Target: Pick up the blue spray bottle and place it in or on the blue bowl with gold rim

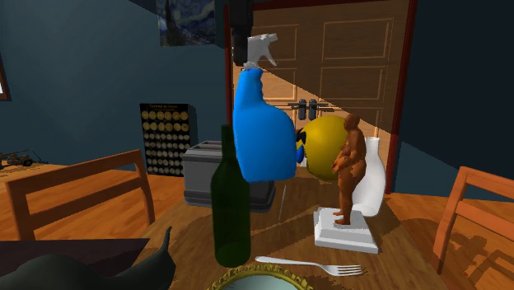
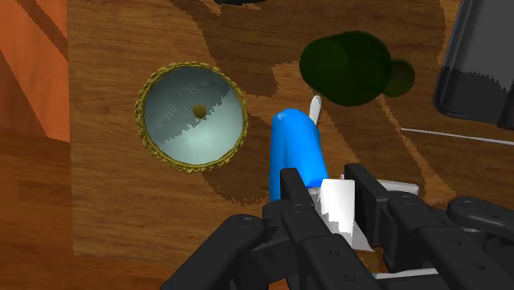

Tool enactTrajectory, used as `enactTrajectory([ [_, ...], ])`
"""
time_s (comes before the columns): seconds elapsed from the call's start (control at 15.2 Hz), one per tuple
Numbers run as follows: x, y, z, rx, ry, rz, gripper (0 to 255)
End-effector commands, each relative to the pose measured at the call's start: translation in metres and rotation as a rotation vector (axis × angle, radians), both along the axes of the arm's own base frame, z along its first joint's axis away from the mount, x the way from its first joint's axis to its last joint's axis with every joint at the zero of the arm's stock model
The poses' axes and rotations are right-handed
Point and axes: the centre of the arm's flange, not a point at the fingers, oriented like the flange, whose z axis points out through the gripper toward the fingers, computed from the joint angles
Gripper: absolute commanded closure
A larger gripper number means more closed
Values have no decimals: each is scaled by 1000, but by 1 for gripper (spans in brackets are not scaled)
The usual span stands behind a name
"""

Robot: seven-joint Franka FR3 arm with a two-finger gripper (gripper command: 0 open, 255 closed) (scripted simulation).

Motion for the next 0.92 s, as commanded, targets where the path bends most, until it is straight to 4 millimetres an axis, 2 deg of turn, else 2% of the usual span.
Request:
enactTrajectory([
  [0.0, 5, -26, 5, 0, 0, 2, 255],
  [0.46, 12, -115, 28, 0, 0, 2, 255],
  [0.53, 14, -135, 34, 0, 0, 2, 255],
  [0.86, 14, -135, 7, 0, 0, 2, 255],
])
